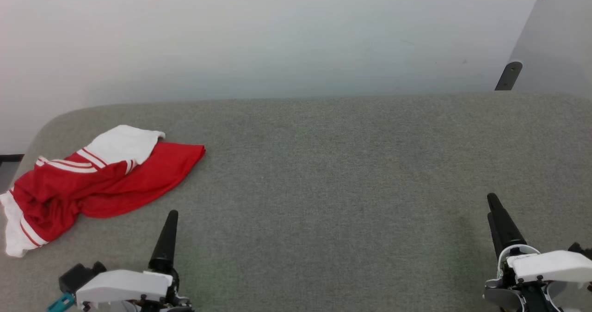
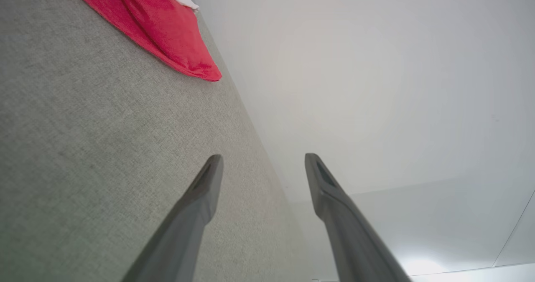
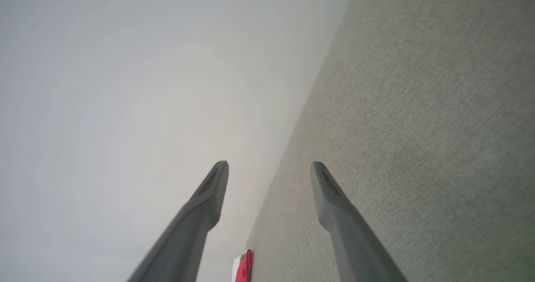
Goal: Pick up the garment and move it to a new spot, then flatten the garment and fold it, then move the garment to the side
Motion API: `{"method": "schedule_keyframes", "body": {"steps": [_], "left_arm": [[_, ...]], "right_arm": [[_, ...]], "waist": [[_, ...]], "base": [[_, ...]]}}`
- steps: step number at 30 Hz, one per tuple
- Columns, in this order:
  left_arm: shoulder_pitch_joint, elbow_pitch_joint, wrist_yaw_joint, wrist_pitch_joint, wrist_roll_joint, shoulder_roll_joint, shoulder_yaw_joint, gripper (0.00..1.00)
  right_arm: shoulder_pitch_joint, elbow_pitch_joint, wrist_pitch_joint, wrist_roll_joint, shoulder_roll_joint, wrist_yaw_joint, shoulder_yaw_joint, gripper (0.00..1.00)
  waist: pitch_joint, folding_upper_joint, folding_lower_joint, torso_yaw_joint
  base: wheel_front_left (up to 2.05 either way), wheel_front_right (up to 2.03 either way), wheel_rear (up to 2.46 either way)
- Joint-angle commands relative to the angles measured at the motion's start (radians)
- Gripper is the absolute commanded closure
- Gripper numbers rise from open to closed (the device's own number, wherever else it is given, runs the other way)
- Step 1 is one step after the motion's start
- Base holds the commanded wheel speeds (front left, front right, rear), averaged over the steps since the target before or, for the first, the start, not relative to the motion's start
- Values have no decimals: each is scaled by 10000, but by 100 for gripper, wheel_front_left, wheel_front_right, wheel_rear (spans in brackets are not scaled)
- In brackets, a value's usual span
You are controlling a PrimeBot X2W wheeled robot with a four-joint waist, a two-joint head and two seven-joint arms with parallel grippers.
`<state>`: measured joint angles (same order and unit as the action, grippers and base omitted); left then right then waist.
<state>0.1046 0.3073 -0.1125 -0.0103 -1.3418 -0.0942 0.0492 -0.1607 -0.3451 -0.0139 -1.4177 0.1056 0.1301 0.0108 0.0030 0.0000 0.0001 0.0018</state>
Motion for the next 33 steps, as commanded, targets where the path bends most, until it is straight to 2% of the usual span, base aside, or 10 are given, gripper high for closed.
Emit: {"method": "schedule_keyframes", "body": {"steps": [1, 15, 20, 33], "left_arm": [[316, -154, 53, 90, 367, -105, -39, 0], [289, -347, 428, 626, 3643, -378, -293, 0], [237, -377, 577, 801, 4555, -412, -302, 0], [240, -381, 609, 1221, 6693, -539, -670, 0]], "right_arm": [[-407, 82, 107, 253, 173, 2, -131, 0], [-864, -73, 659, 3200, 548, 3, -732, 0], [-1008, -231, 834, 4268, 588, 4, -809, 0], [-1190, -361, 1249, 6959, 607, 5, -661, 0]], "waist": [[-1, 0, 0, 3], [18, 0, 0, -34], [24, 0, 0, -51], [37, 0, 0, -54]], "base": [[0, 0, 0], [0, 0, 0], [0, 0, 0], [0, 0, 0]]}}
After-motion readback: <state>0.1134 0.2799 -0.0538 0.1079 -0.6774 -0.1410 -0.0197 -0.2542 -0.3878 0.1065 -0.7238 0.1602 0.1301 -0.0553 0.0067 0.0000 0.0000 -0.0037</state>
